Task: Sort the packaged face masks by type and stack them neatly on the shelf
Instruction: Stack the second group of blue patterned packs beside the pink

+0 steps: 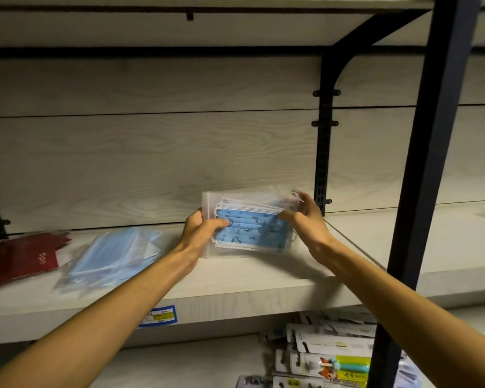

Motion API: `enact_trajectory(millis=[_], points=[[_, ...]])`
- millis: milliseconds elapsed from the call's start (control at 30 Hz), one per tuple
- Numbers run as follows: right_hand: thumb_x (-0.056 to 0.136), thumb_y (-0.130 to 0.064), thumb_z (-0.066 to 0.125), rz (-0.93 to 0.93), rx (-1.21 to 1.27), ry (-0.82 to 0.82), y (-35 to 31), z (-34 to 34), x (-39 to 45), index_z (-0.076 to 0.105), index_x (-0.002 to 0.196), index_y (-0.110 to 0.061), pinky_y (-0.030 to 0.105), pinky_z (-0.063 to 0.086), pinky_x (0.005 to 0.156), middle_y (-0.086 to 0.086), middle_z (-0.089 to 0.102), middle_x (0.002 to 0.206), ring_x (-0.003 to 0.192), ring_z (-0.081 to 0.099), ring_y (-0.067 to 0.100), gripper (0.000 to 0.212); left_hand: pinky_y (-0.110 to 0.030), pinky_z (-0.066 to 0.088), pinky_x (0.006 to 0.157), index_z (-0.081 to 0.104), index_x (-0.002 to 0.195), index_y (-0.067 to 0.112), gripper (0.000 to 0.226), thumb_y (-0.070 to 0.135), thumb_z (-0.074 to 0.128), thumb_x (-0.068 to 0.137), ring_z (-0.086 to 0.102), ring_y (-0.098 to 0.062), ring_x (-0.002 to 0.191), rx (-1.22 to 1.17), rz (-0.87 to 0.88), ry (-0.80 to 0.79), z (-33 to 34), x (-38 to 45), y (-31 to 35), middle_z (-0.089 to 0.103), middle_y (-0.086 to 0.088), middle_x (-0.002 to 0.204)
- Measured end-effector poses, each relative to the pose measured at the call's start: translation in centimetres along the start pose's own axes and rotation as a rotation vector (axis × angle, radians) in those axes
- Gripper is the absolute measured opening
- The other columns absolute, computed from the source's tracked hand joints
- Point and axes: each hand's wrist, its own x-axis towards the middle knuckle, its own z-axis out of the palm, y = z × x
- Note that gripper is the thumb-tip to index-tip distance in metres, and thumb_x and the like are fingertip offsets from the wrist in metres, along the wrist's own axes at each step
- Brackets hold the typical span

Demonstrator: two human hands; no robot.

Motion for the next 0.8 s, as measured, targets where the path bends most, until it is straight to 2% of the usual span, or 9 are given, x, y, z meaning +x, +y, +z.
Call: enact_trajectory(millis=[100, 167, 233, 333, 467, 567, 633, 733, 800], points=[[0.081, 0.0, 0.072, 0.075, -0.046, 0.006, 0.9, -0.3, -1.1, 0.037, 0.146, -0.009, 0.043, 0.054, 0.096, 0.012, 0.062, 0.127, 0.111, 0.065, 0.026, 0.074, -0.017, 0.053, 0.056, 0.062, 0.108, 0.011, 0.025, 0.008, 0.071, 0.085, 0.07, -0.003, 0.07, 0.022, 0.034, -0.025, 0.3, -0.5, -0.1, 0.073, -0.004, 0.098], [0.082, -0.006, 0.072, 0.148, -0.07, 0.022, 0.9, -0.5, -1.6, 0.054, 0.129, -0.007, 0.051, 0.054, 0.096, 0.014, 0.066, 0.122, 0.107, 0.066, 0.031, 0.05, -0.015, 0.052, 0.053, 0.063, 0.108, 0.012, 0.024, 0.008, 0.071, 0.086, 0.069, -0.001, 0.067, 0.029, 0.022, -0.037, 0.5, -0.6, 0.1, 0.074, -0.004, 0.097], [0.082, -0.008, 0.072, 0.177, -0.09, 0.018, 0.7, -0.7, -2.0, 0.064, 0.111, -0.005, 0.05, 0.058, 0.087, 0.015, 0.072, 0.109, 0.097, 0.07, 0.032, 0.03, -0.016, 0.053, 0.054, 0.064, 0.105, 0.012, 0.021, 0.006, 0.071, 0.087, 0.071, -0.004, 0.069, 0.03, 0.019, -0.038, 0.6, -0.6, 0.2, 0.075, -0.003, 0.095], [0.084, -0.005, 0.068, 0.173, -0.127, 0.001, 0.7, -1.0, -2.3, 0.063, 0.112, 0.004, 0.051, 0.059, 0.085, 0.019, 0.072, 0.104, 0.094, 0.071, 0.034, 0.029, -0.016, 0.054, 0.055, 0.065, 0.098, 0.014, 0.018, 0.002, 0.071, 0.087, 0.072, -0.008, 0.071, 0.034, 0.027, -0.021, 0.7, -0.7, 0.2, 0.075, -0.001, 0.09], [0.086, -0.003, 0.068, 0.101, -0.16, -0.013, 0.6, -1.2, -2.8, 0.055, 0.114, 0.013, 0.054, 0.058, 0.085, 0.025, 0.069, 0.108, 0.096, 0.07, 0.036, 0.035, -0.015, 0.053, 0.052, 0.063, 0.1, 0.017, 0.022, 0.003, 0.073, 0.086, 0.072, -0.002, 0.067, 0.041, 0.035, -0.024, 0.6, -1.1, 0.0, 0.075, 0.002, 0.088], [0.087, 0.0, 0.064, -0.001, -0.161, -0.052, -0.2, -1.2, -3.4, 0.054, 0.106, 0.003, 0.039, 0.062, 0.068, 0.023, 0.067, 0.101, 0.087, 0.071, 0.034, 0.022, -0.017, 0.054, 0.054, 0.063, 0.101, 0.017, 0.022, 0.004, 0.074, 0.087, 0.074, -0.005, 0.072, 0.02, 0.042, -0.007, 0.3, -1.9, 0.4, 0.077, 0.003, 0.086], [0.088, 0.0, 0.063, -0.068, -0.13, -0.072, -0.9, -1.4, -3.9, 0.055, 0.106, -0.001, 0.032, 0.061, 0.062, 0.02, 0.068, 0.099, 0.085, 0.072, 0.033, 0.021, -0.019, 0.057, 0.059, 0.062, 0.106, 0.017, 0.025, 0.003, 0.073, 0.088, 0.076, -0.009, 0.079, -0.013, 0.058, -0.003, 0.1, -2.6, 1.1, 0.078, 0.003, 0.089], [0.088, 0.002, 0.061, -0.145, -0.069, -0.093, -2.1, -2.3, -4.8, 0.057, 0.107, -0.008, 0.033, 0.062, 0.061, 0.01, 0.073, 0.095, 0.082, 0.075, 0.025, 0.022, -0.025, 0.061, 0.066, 0.061, 0.109, 0.018, 0.027, 0.005, 0.074, 0.088, 0.076, -0.013, 0.085, -0.032, 0.087, 0.006, 0.3, -3.7, 2.1, 0.077, -0.001, 0.099], [0.089, 0.002, 0.059, -0.198, -0.066, -0.103, -2.9, -3.3, -5.8, 0.057, 0.109, -0.011, 0.04, 0.063, 0.064, 0.011, 0.073, 0.095, 0.084, 0.075, 0.026, 0.024, -0.031, 0.062, 0.073, 0.062, 0.108, 0.015, 0.024, 0.009, 0.075, 0.088, 0.075, -0.017, 0.09, 0.028, 0.108, 0.014, 1.0, -4.7, 2.9, 0.075, -0.007, 0.105]])
